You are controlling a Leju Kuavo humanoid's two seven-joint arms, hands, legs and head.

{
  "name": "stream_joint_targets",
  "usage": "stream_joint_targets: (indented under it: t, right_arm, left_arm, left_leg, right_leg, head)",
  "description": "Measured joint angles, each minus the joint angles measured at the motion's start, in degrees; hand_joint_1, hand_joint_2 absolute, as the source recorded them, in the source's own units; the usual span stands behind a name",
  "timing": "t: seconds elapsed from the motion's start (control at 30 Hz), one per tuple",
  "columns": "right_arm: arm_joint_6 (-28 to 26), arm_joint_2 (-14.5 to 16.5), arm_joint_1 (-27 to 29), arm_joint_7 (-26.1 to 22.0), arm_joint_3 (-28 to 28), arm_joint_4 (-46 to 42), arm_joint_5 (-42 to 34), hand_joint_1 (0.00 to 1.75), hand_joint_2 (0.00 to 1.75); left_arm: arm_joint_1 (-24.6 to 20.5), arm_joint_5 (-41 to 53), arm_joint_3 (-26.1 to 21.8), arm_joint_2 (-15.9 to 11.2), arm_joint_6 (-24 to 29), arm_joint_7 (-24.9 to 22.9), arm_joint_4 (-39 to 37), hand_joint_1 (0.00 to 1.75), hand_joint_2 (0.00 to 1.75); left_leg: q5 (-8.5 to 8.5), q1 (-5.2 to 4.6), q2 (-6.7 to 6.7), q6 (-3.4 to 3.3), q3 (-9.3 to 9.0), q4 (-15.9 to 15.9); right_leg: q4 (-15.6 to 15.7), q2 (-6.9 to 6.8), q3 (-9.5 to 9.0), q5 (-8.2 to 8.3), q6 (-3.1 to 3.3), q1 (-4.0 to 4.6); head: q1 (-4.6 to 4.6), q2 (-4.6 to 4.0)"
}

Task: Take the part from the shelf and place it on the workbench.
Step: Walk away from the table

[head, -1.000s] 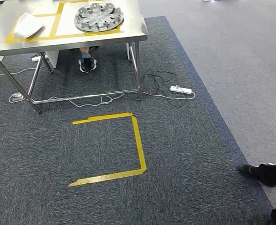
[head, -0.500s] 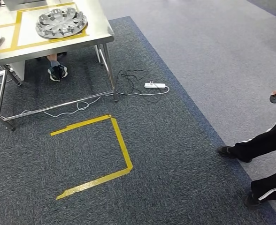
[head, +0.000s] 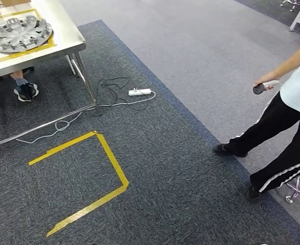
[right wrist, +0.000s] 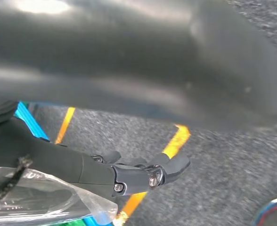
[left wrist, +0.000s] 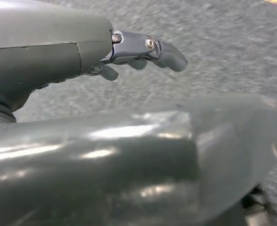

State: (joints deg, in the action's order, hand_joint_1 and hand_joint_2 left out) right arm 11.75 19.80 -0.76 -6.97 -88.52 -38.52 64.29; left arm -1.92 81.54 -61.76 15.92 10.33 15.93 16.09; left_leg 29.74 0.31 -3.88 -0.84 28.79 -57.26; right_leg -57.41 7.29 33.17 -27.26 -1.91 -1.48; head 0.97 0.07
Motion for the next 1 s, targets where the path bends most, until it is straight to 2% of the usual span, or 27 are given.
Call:
stream_joint_targets:
  t: [0.03,0.07,0.13,0.2,0.23,0.27,0.3,0.37,0.4,0.43,0.5,0.53,0.57,0.6,0.63,0.67,0.7,0.73,0.77,0.8,0.83,0.87,0.9,0.93,0.97,1.0]
  right_arm:
    - [0.0,0.0,0.2,0.0,0.0,0.0,0.0,0.00,0.00]
    - [0.0,0.0,0.2,0.0,0.0,0.0,-0.1,0.00,0.00]
    - [-0.1,0.0,0.0,0.0,0.0,0.1,-0.2,0.00,0.00]
    - [-0.1,0.0,-0.2,0.0,0.0,0.1,-0.4,0.00,0.00]
    - [-0.1,0.0,-0.1,0.0,0.0,0.1,-0.5,0.00,0.00]
    - [-0.1,0.0,0.1,0.1,0.0,0.1,-0.5,0.00,0.00]
    - [-0.1,0.0,0.2,0.1,0.0,0.1,-0.6,0.00,0.00]
    - [-0.1,0.0,0.1,0.1,0.0,0.1,-0.6,0.00,0.00]
    - [-0.1,0.0,0.0,0.1,0.0,0.1,-0.6,0.00,0.00]
    - [-0.1,0.0,-0.1,0.1,0.0,0.1,-0.6,0.00,0.00]
    - [-0.1,0.0,-0.1,0.1,0.0,0.2,-0.7,0.00,0.00]
    - [-0.1,0.0,0.0,0.1,0.0,0.2,-0.7,0.00,0.00]
    - [-0.1,0.0,0.1,0.1,0.0,0.2,-0.7,0.00,0.00]
    - [-0.1,0.0,0.0,0.1,0.0,0.2,-0.6,0.00,0.00]
    - [-0.1,0.0,-0.1,0.1,0.0,0.3,-0.6,0.00,0.00]
    - [-0.2,0.0,-0.2,0.1,0.0,0.3,-0.6,0.00,0.00]
    - [-0.2,0.0,-0.2,0.2,0.0,0.3,-0.6,0.00,0.00]
    - [-0.3,-0.1,-0.1,0.2,0.0,0.4,-0.5,0.00,0.00]
    - [-0.3,-0.1,-0.1,0.3,0.0,0.5,-0.5,0.00,0.00]
    - [-0.4,-0.1,-0.1,0.3,0.0,0.6,-0.4,0.00,0.00]
    - [-0.5,-0.2,-0.1,0.3,0.0,0.8,-0.4,0.00,0.00]
    - [-0.6,-0.2,-0.1,0.3,0.0,0.9,-0.3,0.00,0.00]
    - [-0.7,-0.2,-0.2,0.3,0.0,1.1,-0.3,0.00,0.00]
    - [-0.8,-0.3,-0.3,0.3,0.0,1.3,-0.2,0.00,0.00]
    - [-0.9,-0.3,-0.3,0.3,0.0,1.4,-0.2,0.00,0.00]
    - [-0.9,-0.4,-0.3,0.3,0.0,1.6,-0.1,0.00,0.00]
  left_arm:
    - [-0.1,0.0,0.0,0.0,0.0,0.0,0.0,0.00,0.00]
    - [-0.1,0.0,0.0,0.1,0.0,0.0,0.0,0.00,0.00]
    - [0.1,-0.1,0.0,0.2,0.0,0.1,0.0,0.00,0.00]
    - [0.3,-0.3,-0.1,0.2,0.0,0.2,0.0,0.00,0.00]
    - [0.3,-0.4,-0.1,0.2,0.0,0.3,0.0,0.00,0.00]
    - [0.4,-0.5,-0.1,0.2,0.0,0.4,0.0,0.00,0.00]
    - [0.3,-0.5,-0.1,0.3,0.0,0.5,0.0,0.00,0.00]
    - [0.3,-0.5,-0.2,0.3,-0.2,0.7,0.0,0.00,0.00]
    - [0.3,-0.5,-0.2,0.3,-0.3,0.8,0.0,0.00,0.00]
    - [0.3,-0.5,-0.2,0.3,-0.4,0.9,0.0,0.00,0.00]
    - [0.3,-0.5,-0.2,0.2,-0.7,1.1,0.0,0.00,0.00]
    - [0.3,-0.5,-0.2,0.2,-0.9,1.2,0.1,0.00,0.00]
    - [0.3,-0.6,-0.2,0.2,-1.1,1.3,0.1,0.00,0.00]
    - [0.3,-0.7,-0.3,0.2,-1.4,1.4,0.1,0.00,0.00]
    - [0.3,-0.9,-0.3,0.1,-1.8,1.4,0.1,0.00,0.00]
    - [0.3,-1.0,-0.4,0.1,-2.2,1.5,0.1,0.00,0.00]
    - [0.3,-1.1,-0.4,0.1,-2.5,1.6,0.1,0.00,0.00]
    - [0.4,-1.1,-0.4,0.0,-2.8,1.7,0.1,0.00,0.00]
    - [0.4,-1.1,-0.4,0.0,-3.0,1.8,0.1,0.00,0.00]
    - [0.3,-1.0,-0.4,0.0,-3.0,2.0,0.1,0.00,0.00]
    - [0.3,-0.9,-0.4,0.0,-3.1,2.1,0.1,0.00,0.00]
    - [0.3,-0.8,-0.4,0.0,-3.0,2.2,0.1,0.00,0.00]
    - [0.3,-0.7,-0.4,0.0,-3.0,2.3,0.1,0.00,0.00]
    - [0.2,-0.6,-0.4,0.0,-3.0,2.3,0.1,0.00,0.00]
    - [0.2,-0.5,-0.4,0.0,-3.0,2.3,0.1,0.00,0.00]
    - [0.2,-0.5,-0.4,0.0,-3.0,2.3,0.2,0.00,0.00]
  left_leg:
    - [-0.27,0.03,0.67,-0.38,-0.03,0.3]
    - [-0.53,0.06,1.42,-0.83,-0.07,0.6]
    - [-0.80,-0.05,3.27,-1.46,-0.01,1.0]
    - [-0.77,-0.37,5.20,-1.64,0.21,1.0]
    - [-0.75,-0.50,6.11,-1.67,0.26,1.0]
    - [-0.72,-0.61,6.93,-1.67,0.26,0.9]
    - [-0.68,-0.69,7.67,-1.63,0.20,0.9]
    - [-0.48,-0.95,8.96,-1.36,-0.04,0.8]
    - [-0.37,-1.10,9.47,-1.11,-0.14,0.8]
    - [-0.32,-1.22,9.95,-0.83,-0.26,0.7]
    - [-0.26,-1.25,10.87,-0.26,-0.51,0.7]
    - [0.01,-1.14,10.58,0.11,-0.61,0.6]
    - [0.80,-0.99,9.49,0.48,-0.42,-0.2]
    - [2.25,-0.81,7.95,0.85,0.26,-2.0]
    - [4.21,-0.62,6.17,1.15,1.55,-5.2]
    - [6.30,-0.50,5.02,1.30,3.26,-9.1]
    - [7.86,-0.44,4.56,1.38,4.98,-13.0]
    - [8.38,-0.43,4.41,1.41,6.15,-15.5]
    - [7.57,-0.42,4.34,1.36,6.36,-15.8]
    - [5.68,-0.42,4.14,1.22,5.57,-13.8]
    - [3.17,-0.41,3.44,1.01,4.02,-10.1]
    - [1.10,-0.35,1.87,0.69,2.37,-6.1]
    - [-0.22,-0.26,0.37,0.41,1.09,-2.8]
    - [-0.74,-0.22,-0.85,0.20,0.39,-0.8]
    - [-0.64,-0.24,-1.45,0.02,0.21,0.0]
    - [-0.67,-0.29,-0.98,-0.15,0.19,0.4]
  right_leg:
    - [-0.2,-0.55,0.37,-0.09,-0.29,-0.01]
    - [-1.2,-1.81,1.07,-0.77,-0.48,0.07]
    - [-6.9,-5.29,3.85,-4.00,-0.65,0.28]
    - [-14.1,-6.74,6.99,-7.31,-0.86,0.31]
    - [-15.7,-6.97,7.47,-7.70,-0.90,0.30]
    - [-15.0,-7.19,6.73,-7.01,-0.88,0.31]
    - [-12.0,-7.61,4.78,-5.47,-0.77,0.33]
    - [-3.7,-9.94,-0.22,-2.82,-0.31,0.56]
    - [-1.0,-10.93,-1.90,-2.25,0.01,0.73]
    - [0.4,-11.58,-2.67,-2.20,0.31,0.90]
    - [0.6,-10.79,-2.45,-2.12,0.89,1.04]
    - [0.8,-10.22,-2.41,-1.97,1.19,0.95]
    - [0.9,-9.63,-2.39,-1.79,1.53,0.83]
    - [1.1,-9.00,-2.48,-1.55,1.88,0.67]
    - [1.1,-8.34,-2.51,-1.36,2.15,0.61]
    - [1.1,-7.65,-2.36,-1.23,2.33,0.61]
    - [1.1,-6.88,-2.25,-1.14,2.40,0.64]
    - [1.1,-6.10,-2.20,-1.08,2.39,0.66]
    - [1.0,-5.27,-2.20,-1.02,2.34,0.67]
    - [1.0,-4.40,-2.24,-0.97,2.26,0.68]
    - [1.0,-3.56,-2.30,-0.92,2.18,0.68]
    - [0.9,-2.78,-2.25,-0.85,2.03,0.69]
    - [0.8,-2.04,-2.09,-0.77,1.80,0.70]
    - [0.7,-1.38,-1.79,-0.64,1.47,0.65]
    - [0.7,-0.75,-1.41,-0.45,1.05,0.54]
    - [0.8,-0.06,-0.96,-0.24,0.58,0.45]
  head:
    - [0.06,0.00]
    - [0.24,0.00]
    - [0.77,0.00]
    - [1.06,0.00]
    - [1.04,0.00]
    - [1.06,0.00]
    - [1.06,0.00]
    - [1.07,0.00]
    - [1.01,0.00]
    - [0.95,0.00]
    - [0.85,0.00]
    - [0.84,0.00]
    - [0.74,0.00]
    - [0.65,0.00]
    - [0.54,0.00]
    - [0.46,0.00]
    - [0.49,0.00]
    - [0.49,0.00]
    - [0.50,0.00]
    - [0.49,0.00]
    - [0.48,0.00]
    - [0.50,0.00]
    - [0.50,0.00]
    - [0.53,0.00]
    - [0.52,0.00]
    - [0.49,0.00]
